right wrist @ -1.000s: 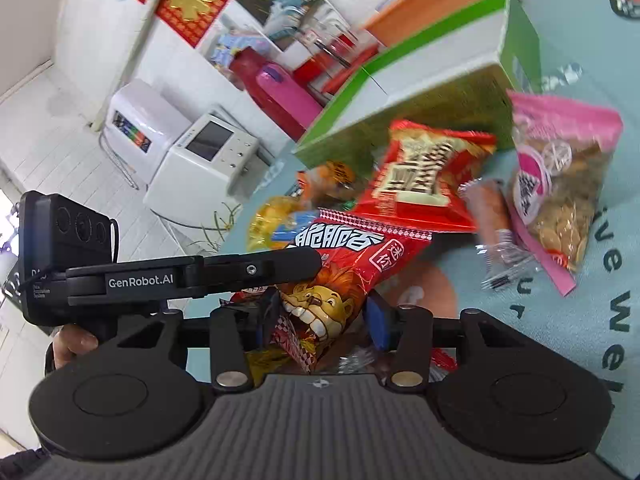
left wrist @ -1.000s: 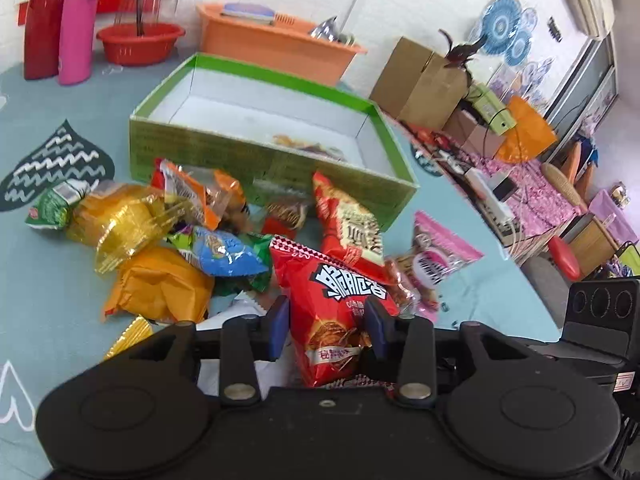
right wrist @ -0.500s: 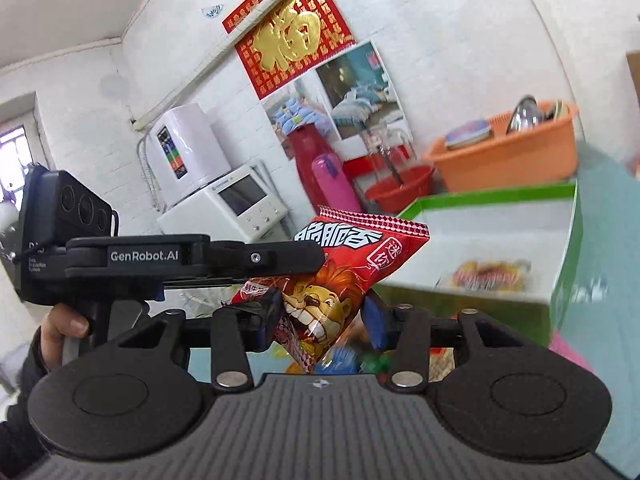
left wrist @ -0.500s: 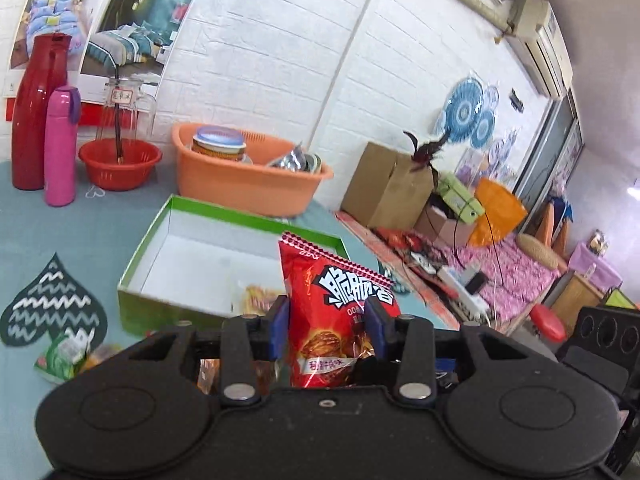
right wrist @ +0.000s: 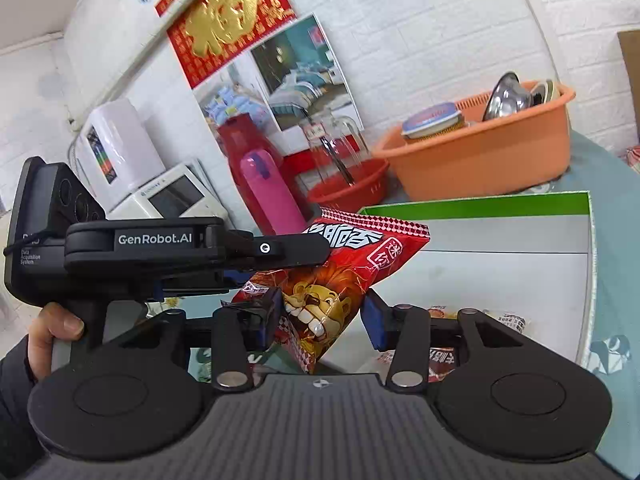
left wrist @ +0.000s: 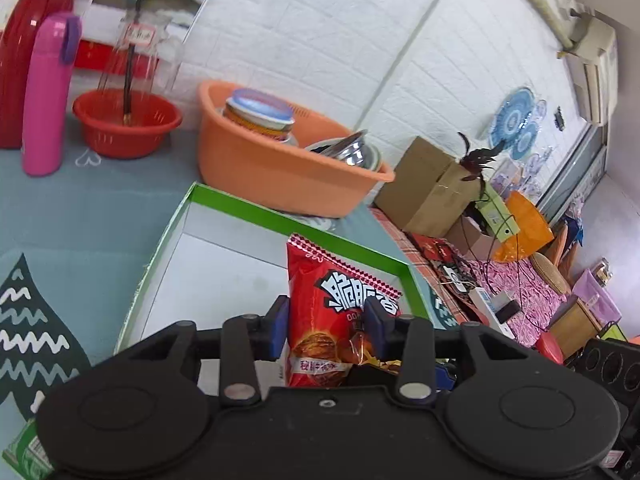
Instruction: Organize snacks
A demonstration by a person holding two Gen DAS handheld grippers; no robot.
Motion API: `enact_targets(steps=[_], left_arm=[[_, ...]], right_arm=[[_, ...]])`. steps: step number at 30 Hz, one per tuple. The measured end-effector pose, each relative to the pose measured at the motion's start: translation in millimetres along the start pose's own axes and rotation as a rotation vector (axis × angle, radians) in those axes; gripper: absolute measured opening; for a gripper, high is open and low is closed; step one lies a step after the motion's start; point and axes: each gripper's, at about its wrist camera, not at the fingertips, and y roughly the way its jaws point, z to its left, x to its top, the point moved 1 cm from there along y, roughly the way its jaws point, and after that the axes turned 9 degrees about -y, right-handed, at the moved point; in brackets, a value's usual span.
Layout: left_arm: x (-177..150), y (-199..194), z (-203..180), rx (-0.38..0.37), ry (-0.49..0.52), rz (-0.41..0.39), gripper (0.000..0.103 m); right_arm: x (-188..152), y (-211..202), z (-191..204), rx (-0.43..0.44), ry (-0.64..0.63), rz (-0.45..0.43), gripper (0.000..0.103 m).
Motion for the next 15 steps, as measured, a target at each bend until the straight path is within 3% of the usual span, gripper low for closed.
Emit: enact_targets(steps=[4,6,7,8,10,15], left_arm=[[6,15,16,0.021,-0.022,0.031,0.063],[6,21,19,0.059,-0.003,0.042,0.094],[5,22,20,0.082,0.002,0.038,0.103],[3,21,21,0.106,0.002,0.023,0.103],[1,15,19,0.133,0.004,-0.012,0.103],[0,-16,0,0.099,0.004,-0.037,0.103]], right_arm=[[-4,19,-8,-0.011,0.008,0.035,0.076],[-7,25,-10,-0.043,0.002,0.044,0.084],[-9,28,-11,-0.076,-0.006,0.049,0.089],[-9,29,-11,-0.105,-0.013,0.055,0.103],[-9,24,-10,-0.13,-0.03,0.048,0.103],[6,-15,7,-0.174,-0.102,-0.027,0.103]])
